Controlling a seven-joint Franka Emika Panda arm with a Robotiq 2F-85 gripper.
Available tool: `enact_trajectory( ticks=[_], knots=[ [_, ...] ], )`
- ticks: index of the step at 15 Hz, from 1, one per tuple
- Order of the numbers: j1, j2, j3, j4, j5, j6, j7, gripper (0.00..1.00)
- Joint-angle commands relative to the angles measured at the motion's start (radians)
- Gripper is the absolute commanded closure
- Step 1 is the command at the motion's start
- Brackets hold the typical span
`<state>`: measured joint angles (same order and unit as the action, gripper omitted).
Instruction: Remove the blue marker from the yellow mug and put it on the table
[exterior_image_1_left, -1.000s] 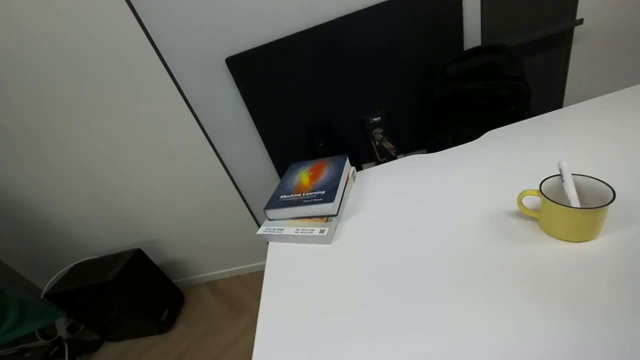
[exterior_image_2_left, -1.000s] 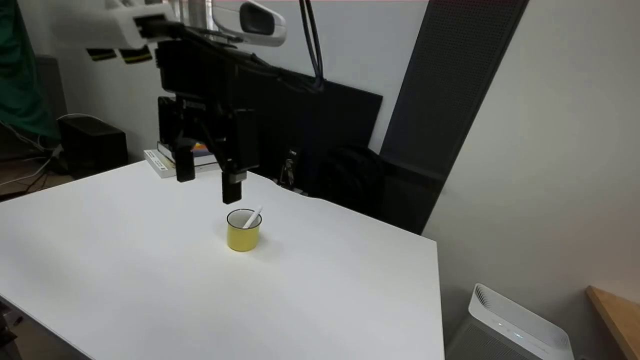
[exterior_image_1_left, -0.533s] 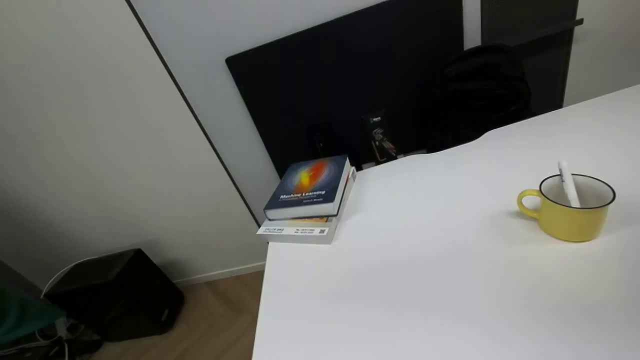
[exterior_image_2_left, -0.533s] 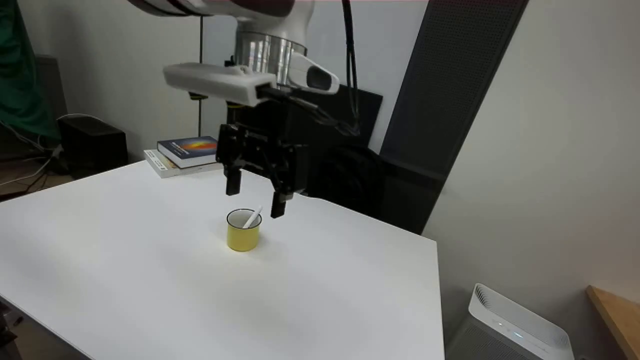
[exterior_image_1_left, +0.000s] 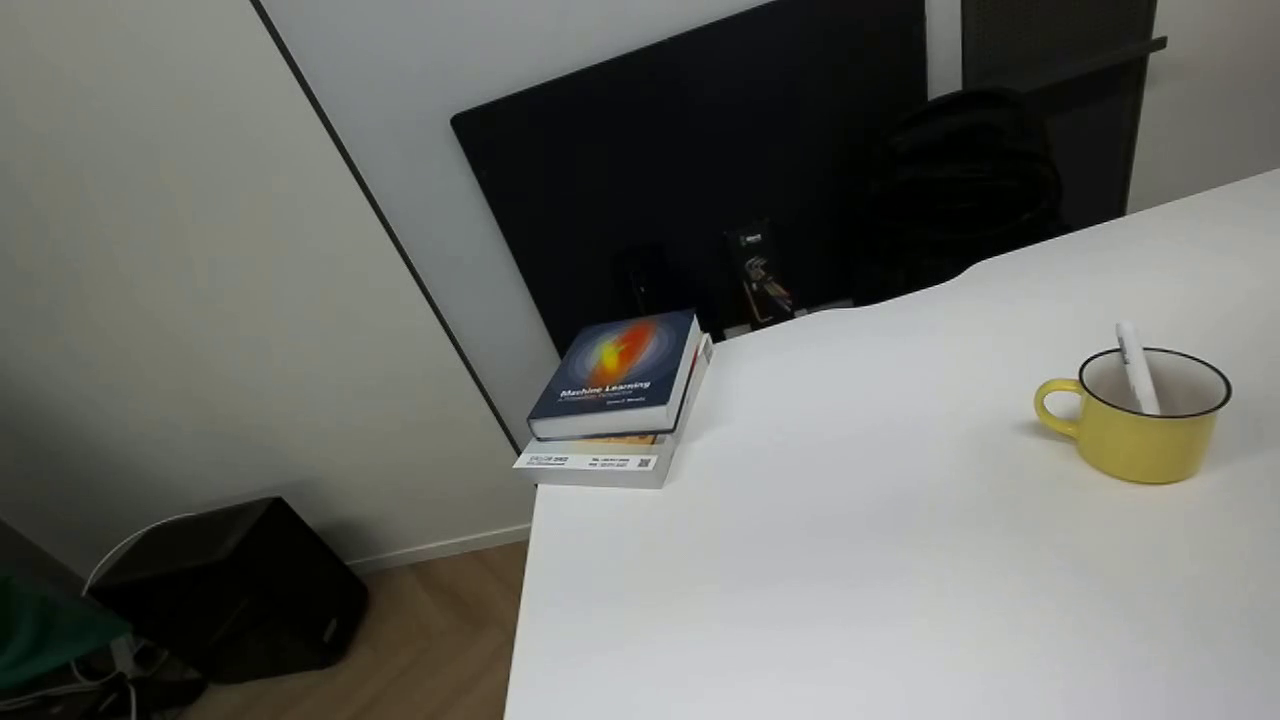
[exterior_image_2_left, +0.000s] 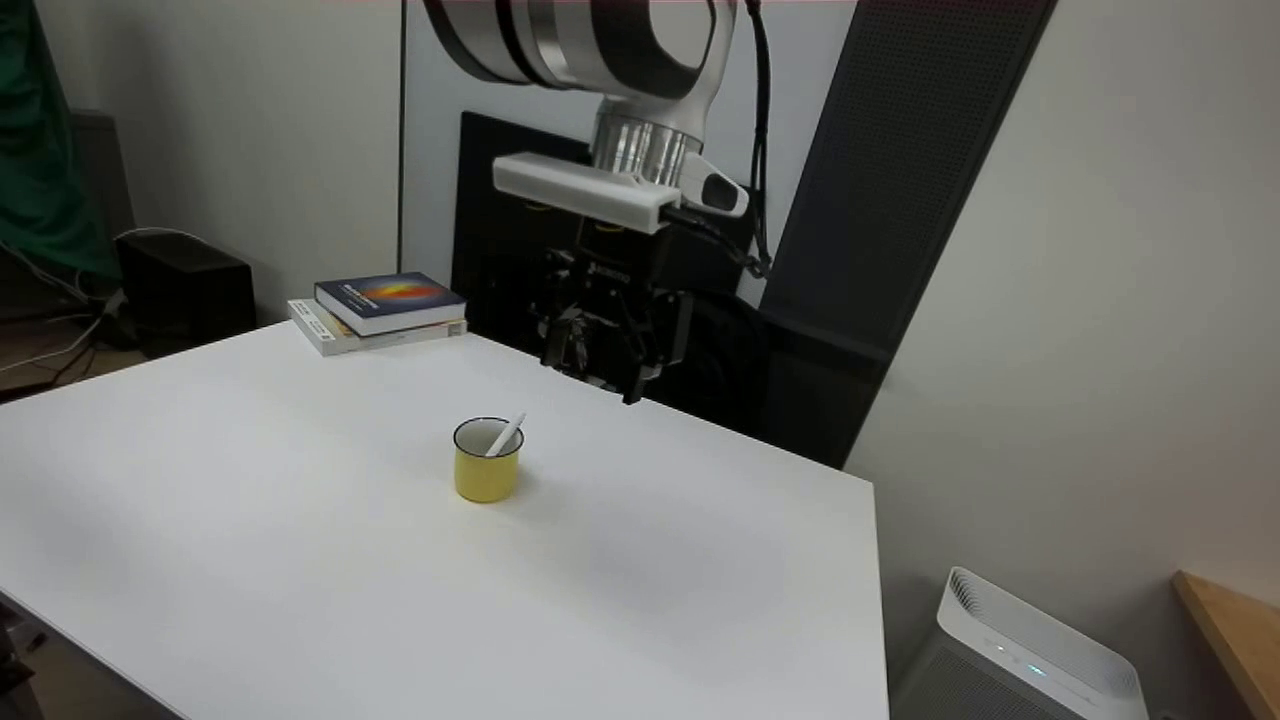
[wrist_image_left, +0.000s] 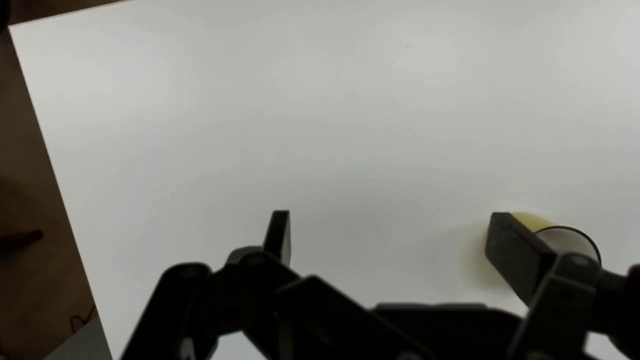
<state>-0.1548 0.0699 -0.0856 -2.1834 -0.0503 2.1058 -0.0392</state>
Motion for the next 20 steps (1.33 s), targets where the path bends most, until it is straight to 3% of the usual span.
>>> enact_trajectory(
  ticks=[1, 11, 17, 20],
  knots=[
    [0.019, 0.135, -0.002, 0.195, 0.041, -0.095, -0.029, 0.0],
    [0.041, 0.42, 0.052, 0.564, 0.114, -0.344, -0.091, 0.0],
    [0.075, 0.483, 0.08, 0.646, 0.105, -0.4, -0.083, 0.0],
    [0.083, 0.46, 0.077, 0.597, 0.098, -0.371, -0.079, 0.0]
  ],
)
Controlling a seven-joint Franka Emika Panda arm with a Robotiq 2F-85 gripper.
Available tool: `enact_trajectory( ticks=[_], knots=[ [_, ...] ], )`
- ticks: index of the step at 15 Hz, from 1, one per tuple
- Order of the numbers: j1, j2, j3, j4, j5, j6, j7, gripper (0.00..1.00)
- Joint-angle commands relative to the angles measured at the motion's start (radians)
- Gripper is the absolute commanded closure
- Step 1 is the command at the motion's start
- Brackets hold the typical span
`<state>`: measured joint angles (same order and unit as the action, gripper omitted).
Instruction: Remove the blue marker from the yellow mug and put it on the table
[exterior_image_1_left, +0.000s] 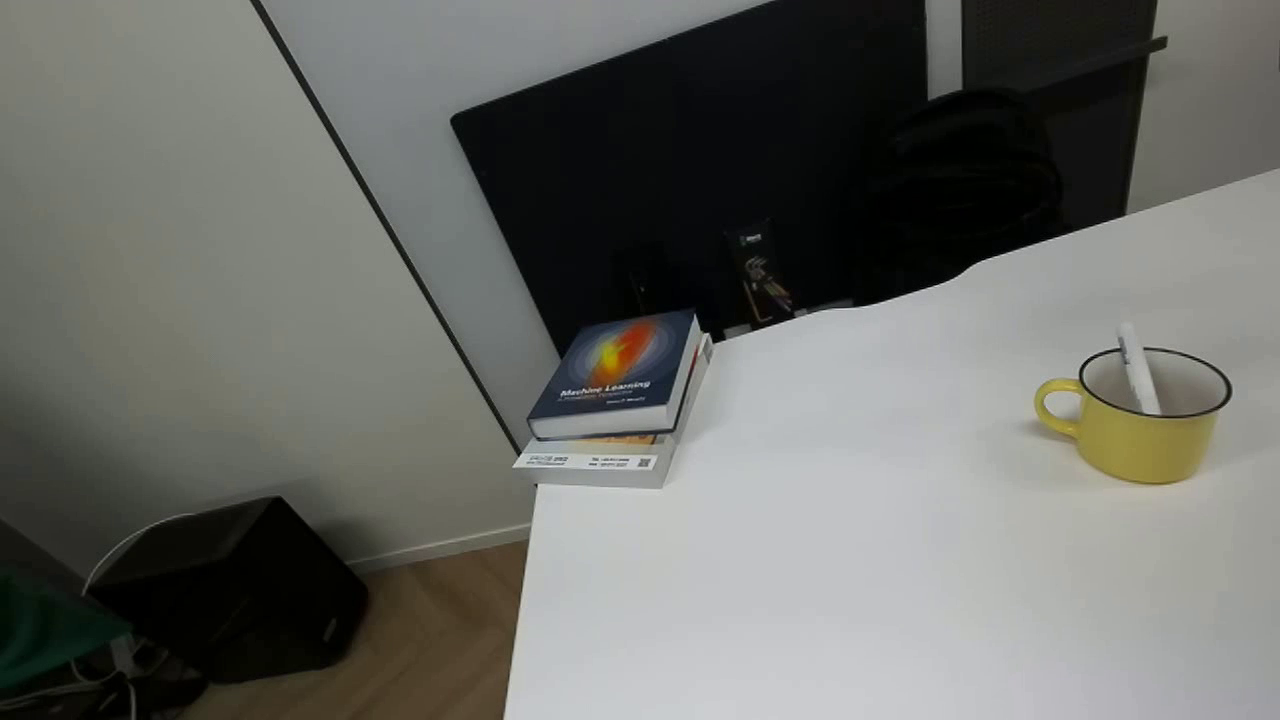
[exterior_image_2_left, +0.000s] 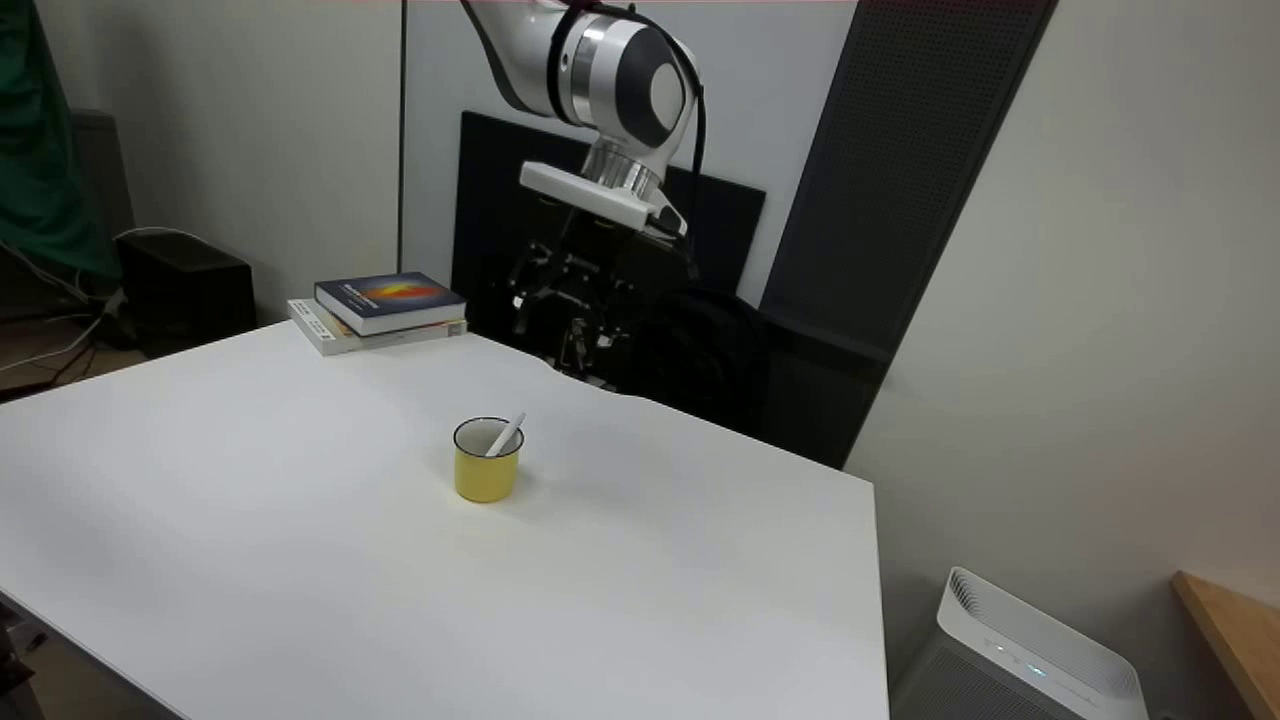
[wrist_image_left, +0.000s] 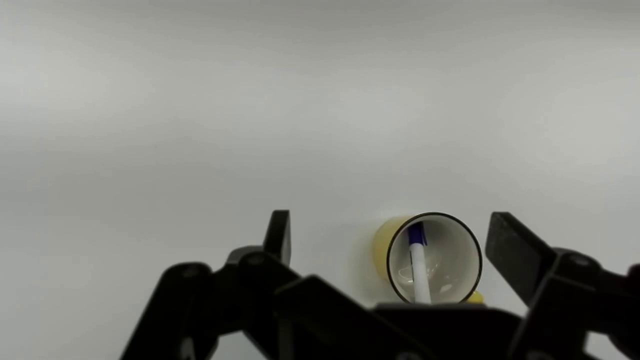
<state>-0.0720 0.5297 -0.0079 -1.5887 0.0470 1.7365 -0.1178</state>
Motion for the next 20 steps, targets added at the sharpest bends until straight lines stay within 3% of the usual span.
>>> enact_trajectory(
  ticks=[1, 9, 20],
  knots=[
    [0.004, 0.003, 0.0, 0.004, -0.001, -0.005, 0.001, 0.0],
    [0.005, 0.049, 0.0, 0.045, -0.005, -0.031, -0.004, 0.0],
    [-0.005, 0.418, 0.032, 0.442, 0.011, -0.205, -0.072, 0.0]
  ],
)
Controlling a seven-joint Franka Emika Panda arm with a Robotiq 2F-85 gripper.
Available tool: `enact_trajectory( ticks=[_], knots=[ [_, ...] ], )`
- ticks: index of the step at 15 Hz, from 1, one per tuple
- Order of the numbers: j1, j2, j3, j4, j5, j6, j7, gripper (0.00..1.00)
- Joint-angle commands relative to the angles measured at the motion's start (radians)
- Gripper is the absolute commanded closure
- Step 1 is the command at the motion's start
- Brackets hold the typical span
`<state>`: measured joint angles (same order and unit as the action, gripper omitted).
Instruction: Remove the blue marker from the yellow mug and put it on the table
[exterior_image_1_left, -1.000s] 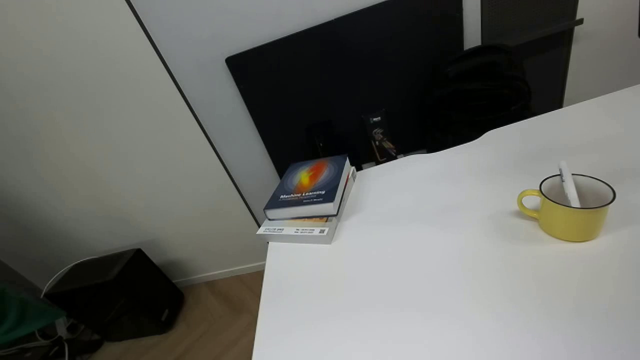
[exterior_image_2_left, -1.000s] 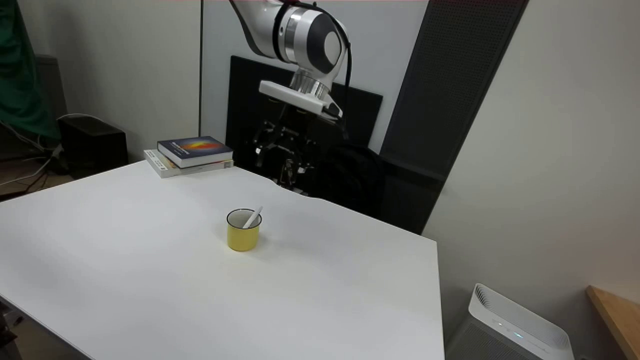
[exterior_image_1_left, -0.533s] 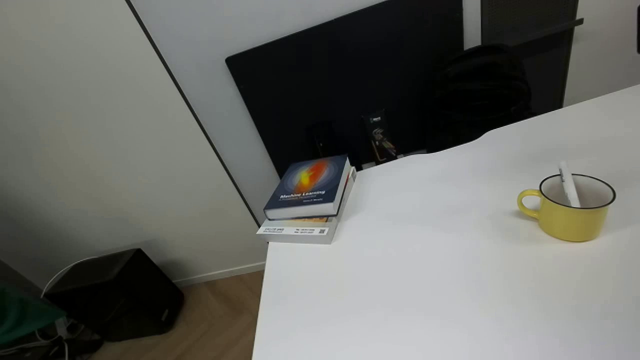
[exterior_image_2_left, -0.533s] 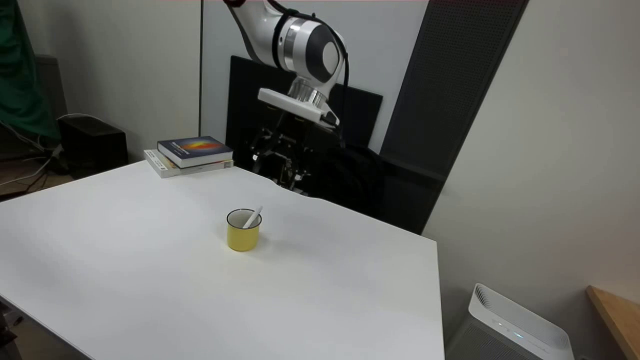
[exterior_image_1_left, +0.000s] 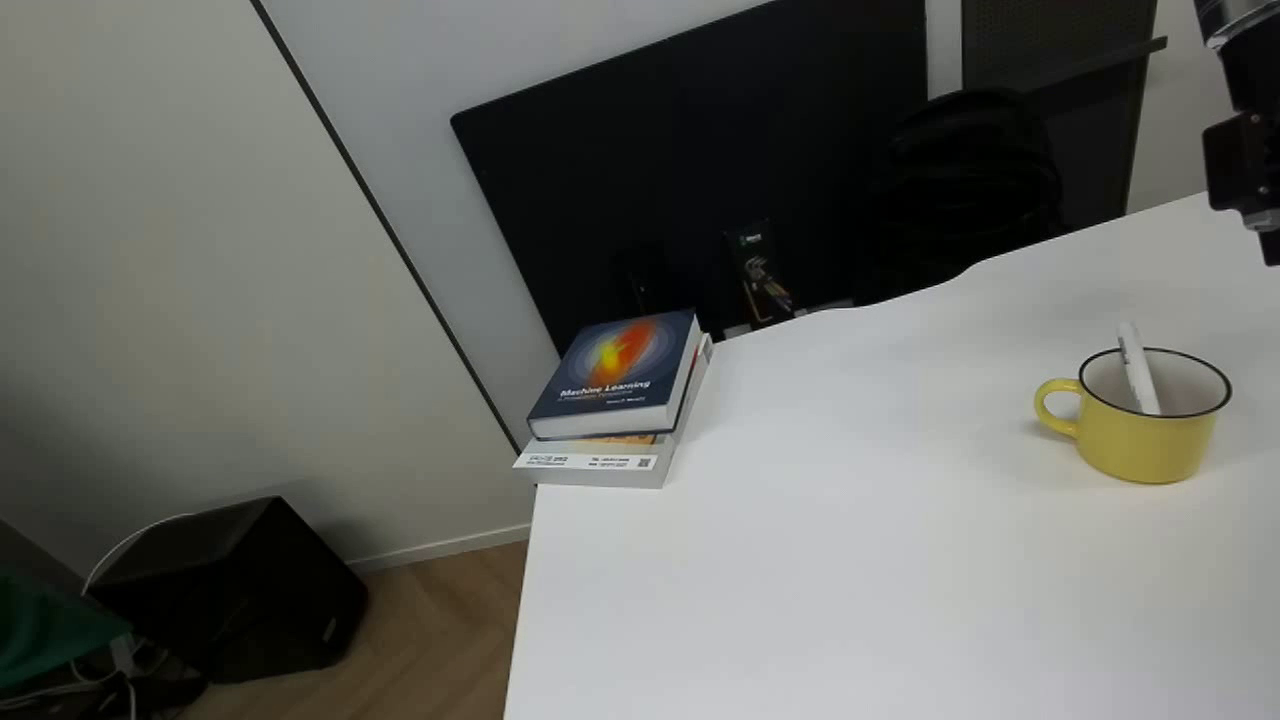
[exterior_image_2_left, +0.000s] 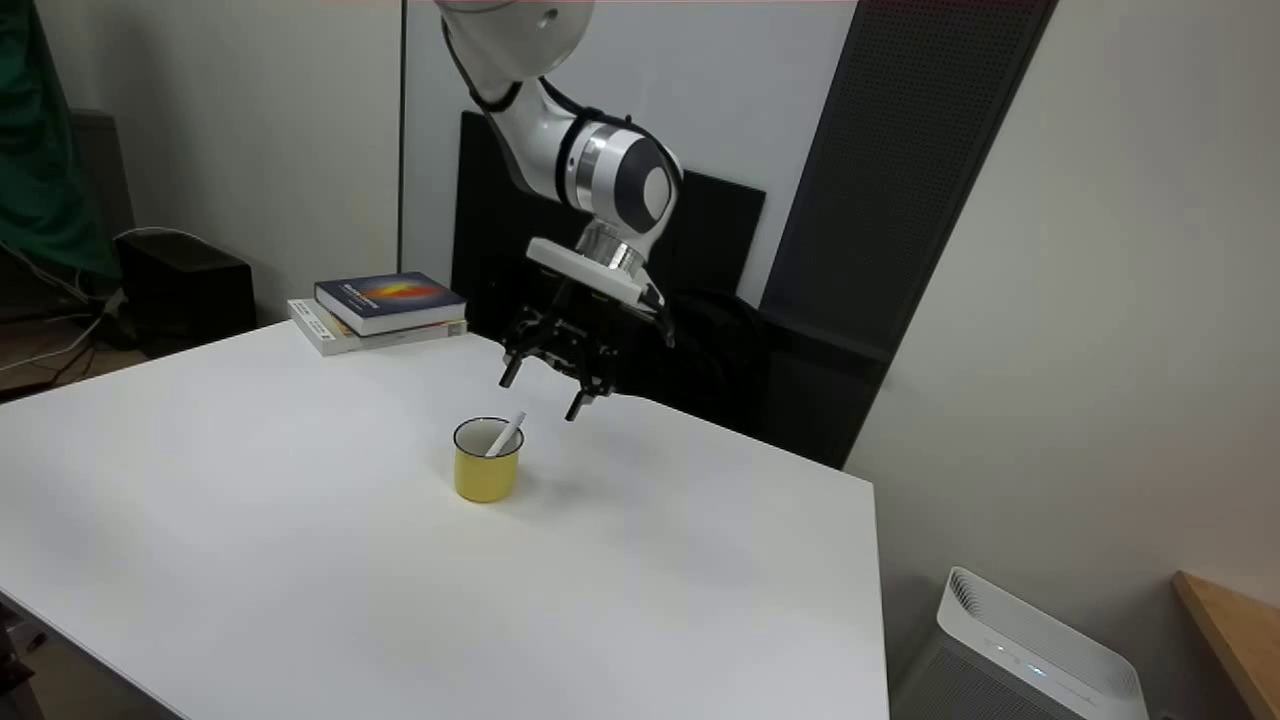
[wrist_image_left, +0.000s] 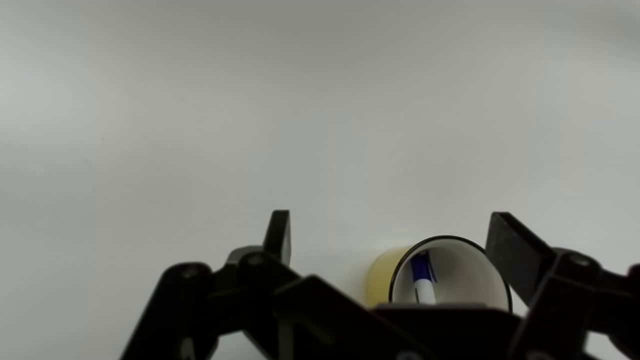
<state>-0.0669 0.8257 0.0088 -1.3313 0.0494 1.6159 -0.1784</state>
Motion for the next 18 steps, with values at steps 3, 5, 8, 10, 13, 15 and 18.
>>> enact_trajectory(
  ticks=[3, 5, 8, 10, 13, 15, 18],
  knots=[
    [-0.005, 0.21, 0.025, 0.306, 0.009, -0.131, -0.016, 0.0],
    [-0.002, 0.262, 0.032, 0.382, 0.01, -0.161, -0.02, 0.0],
    [0.004, 0.334, 0.041, 0.485, 0.008, -0.18, -0.027, 0.0],
    [0.009, 0.373, 0.045, 0.54, 0.008, -0.193, -0.025, 0.0],
    [0.015, 0.415, 0.047, 0.595, 0.007, -0.206, -0.024, 0.0],
    [0.02, 0.439, 0.049, 0.626, 0.007, -0.21, -0.023, 0.0],
    [0.028, 0.473, 0.052, 0.672, 0.007, -0.212, -0.019, 0.0]
  ],
)
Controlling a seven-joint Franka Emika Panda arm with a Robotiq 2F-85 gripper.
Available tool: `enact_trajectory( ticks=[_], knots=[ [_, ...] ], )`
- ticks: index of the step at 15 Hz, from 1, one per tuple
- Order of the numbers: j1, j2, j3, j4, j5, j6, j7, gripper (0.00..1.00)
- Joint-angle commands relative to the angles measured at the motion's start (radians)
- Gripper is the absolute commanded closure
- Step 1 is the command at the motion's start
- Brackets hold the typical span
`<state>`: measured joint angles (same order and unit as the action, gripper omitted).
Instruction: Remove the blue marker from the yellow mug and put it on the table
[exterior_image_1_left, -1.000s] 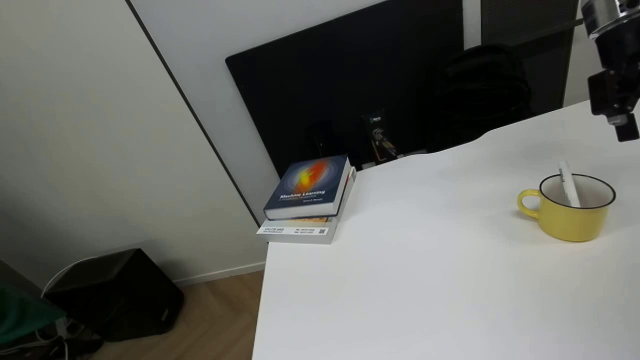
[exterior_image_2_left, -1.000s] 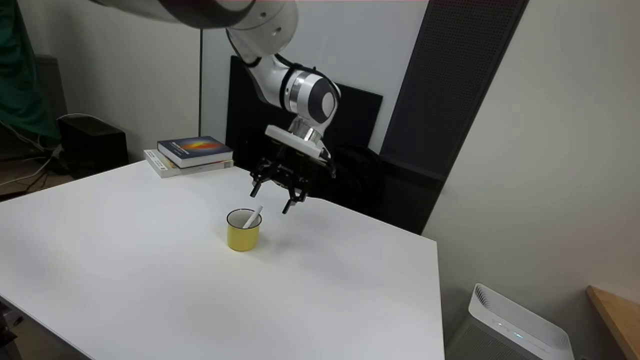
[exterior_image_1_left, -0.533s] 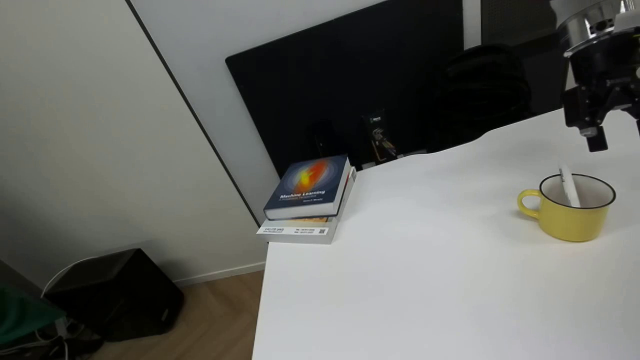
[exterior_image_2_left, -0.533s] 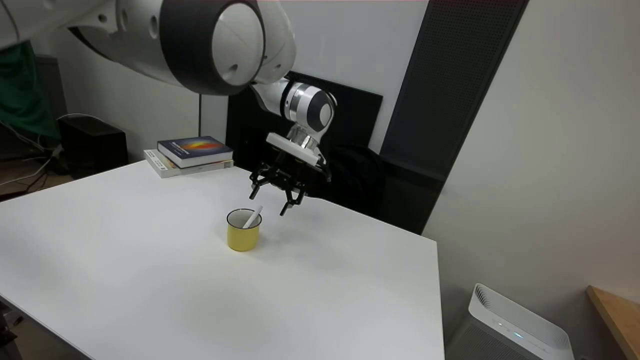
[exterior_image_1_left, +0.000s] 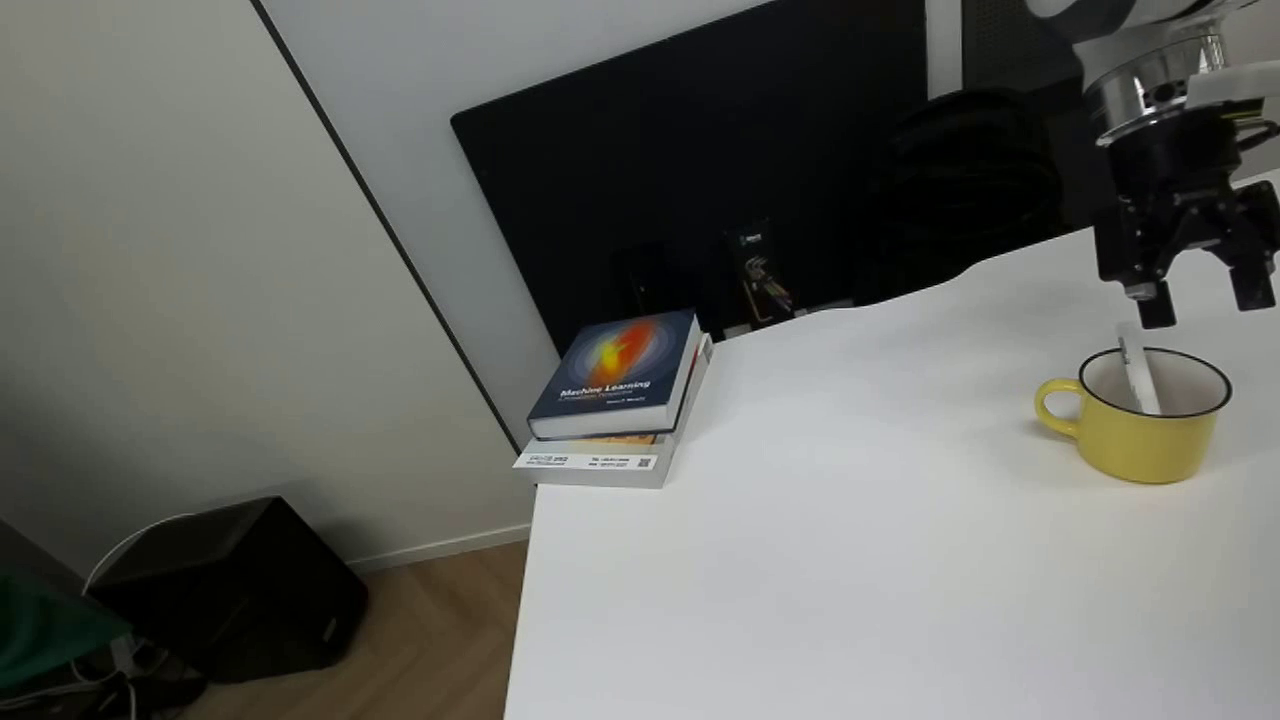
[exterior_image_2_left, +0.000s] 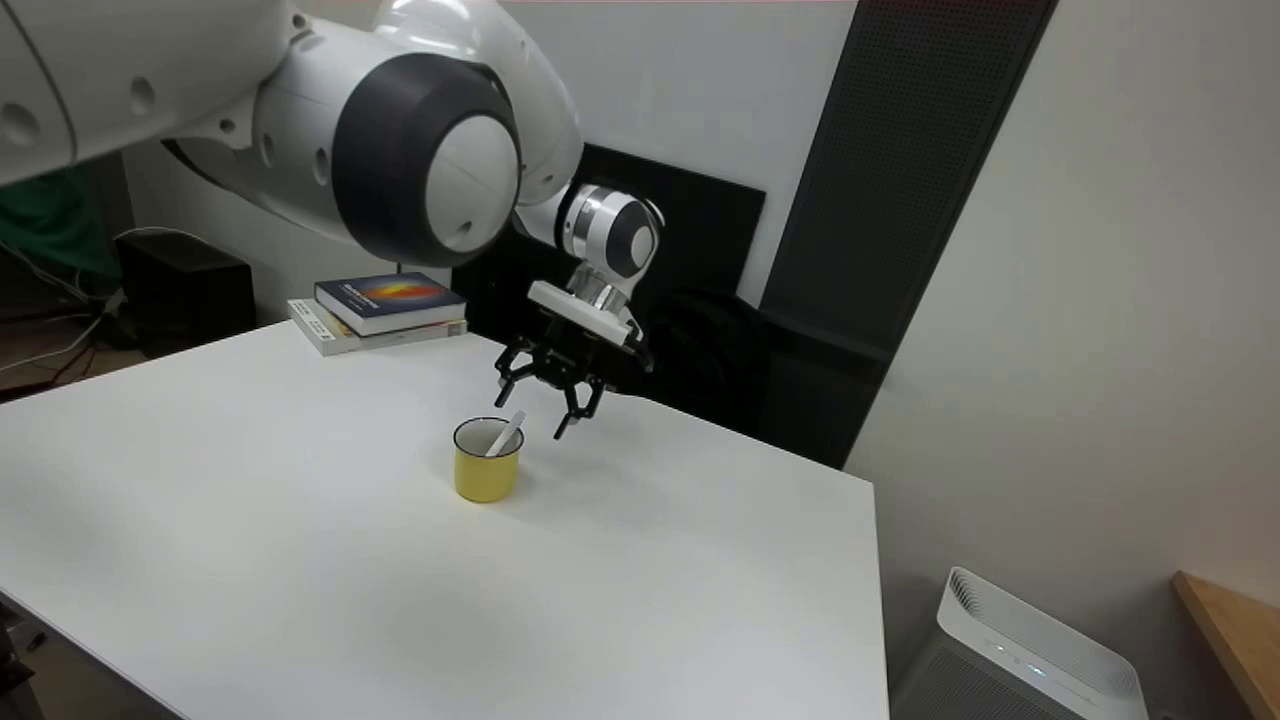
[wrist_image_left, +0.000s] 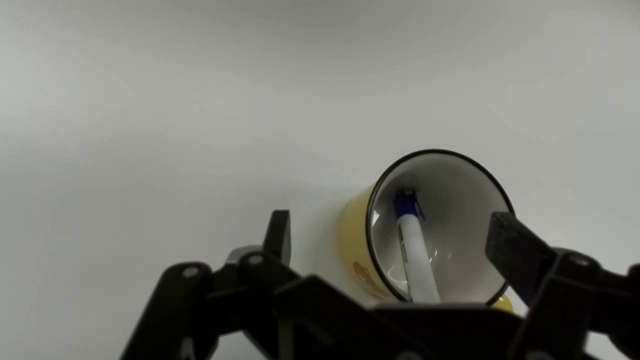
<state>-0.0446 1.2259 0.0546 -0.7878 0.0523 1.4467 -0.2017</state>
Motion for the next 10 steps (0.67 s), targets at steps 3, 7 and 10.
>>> enact_trajectory(
  ticks=[3, 7, 10],
  knots=[
    [0.017, 0.104, 0.004, 0.171, -0.001, -0.031, 0.01, 0.0],
    [0.027, 0.129, 0.001, 0.201, -0.001, -0.022, 0.01, 0.0],
    [0.032, 0.139, -0.001, 0.218, -0.003, -0.023, 0.012, 0.0]
  ],
)
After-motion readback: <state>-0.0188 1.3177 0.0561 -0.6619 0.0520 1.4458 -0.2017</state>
